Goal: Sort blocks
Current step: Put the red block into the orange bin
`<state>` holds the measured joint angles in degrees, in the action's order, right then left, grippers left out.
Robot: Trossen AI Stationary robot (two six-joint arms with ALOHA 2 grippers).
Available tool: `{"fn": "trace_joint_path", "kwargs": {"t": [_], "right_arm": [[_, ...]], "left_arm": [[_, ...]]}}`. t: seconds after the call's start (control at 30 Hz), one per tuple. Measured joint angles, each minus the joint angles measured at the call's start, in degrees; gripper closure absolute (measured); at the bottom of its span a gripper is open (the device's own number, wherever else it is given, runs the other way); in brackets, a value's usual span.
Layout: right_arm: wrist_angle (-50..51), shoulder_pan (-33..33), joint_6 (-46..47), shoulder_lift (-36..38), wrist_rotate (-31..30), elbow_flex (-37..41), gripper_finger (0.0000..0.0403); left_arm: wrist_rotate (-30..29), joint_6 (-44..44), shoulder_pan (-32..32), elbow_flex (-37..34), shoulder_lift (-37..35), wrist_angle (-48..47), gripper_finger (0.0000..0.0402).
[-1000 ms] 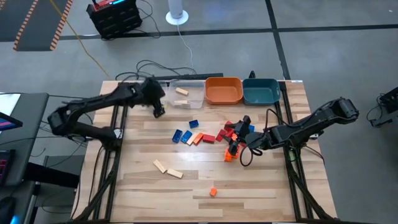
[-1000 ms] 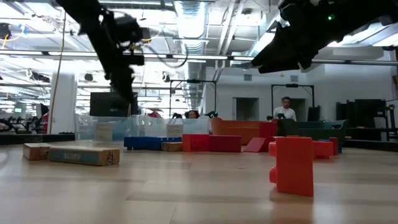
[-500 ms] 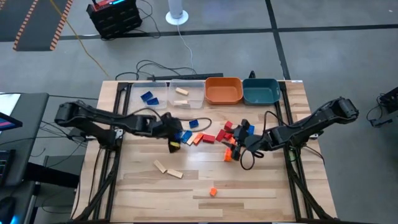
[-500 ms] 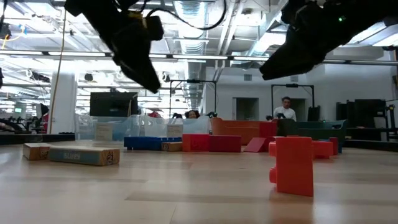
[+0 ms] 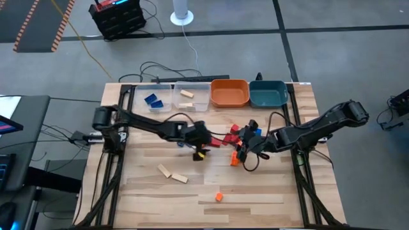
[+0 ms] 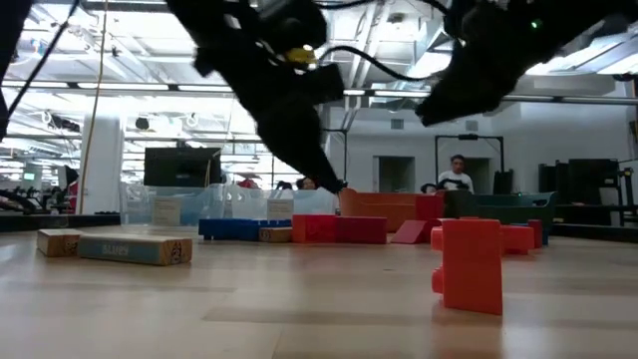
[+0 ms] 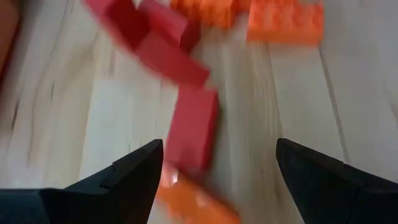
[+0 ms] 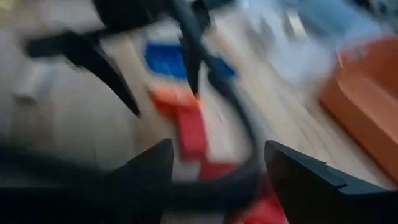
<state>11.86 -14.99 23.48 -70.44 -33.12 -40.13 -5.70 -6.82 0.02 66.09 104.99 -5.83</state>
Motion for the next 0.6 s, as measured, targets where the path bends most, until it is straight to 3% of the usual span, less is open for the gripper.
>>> {"fn": "trace_joint_path", "kwargs": {"t": [0.1,0.2,0.43,0.6], "right_arm": [[14.69,-0.52,6.98,0.05,0.37,-2.39,0.0121],[22.49,-1.78,11.73,0.09,0.52,-3.23,0.0121],[22.87,-3.36,12.63,0.07,0.29,-3.31,0.0121],[22.28,-3.30,12.48,0.07,0.05,-3.31,0.0121]], "left_arm": [[1.62,-3.09,0.74,3.89,3.46,-0.81,0.0098],[2.25,-5.34,1.55,6.88,6.45,-1.36,0.0098],[5.61,-8.39,3.36,11.44,12.07,-6.33,0.0100],[3.99,-8.55,3.53,11.87,13.89,-7.93,0.0157]]}}
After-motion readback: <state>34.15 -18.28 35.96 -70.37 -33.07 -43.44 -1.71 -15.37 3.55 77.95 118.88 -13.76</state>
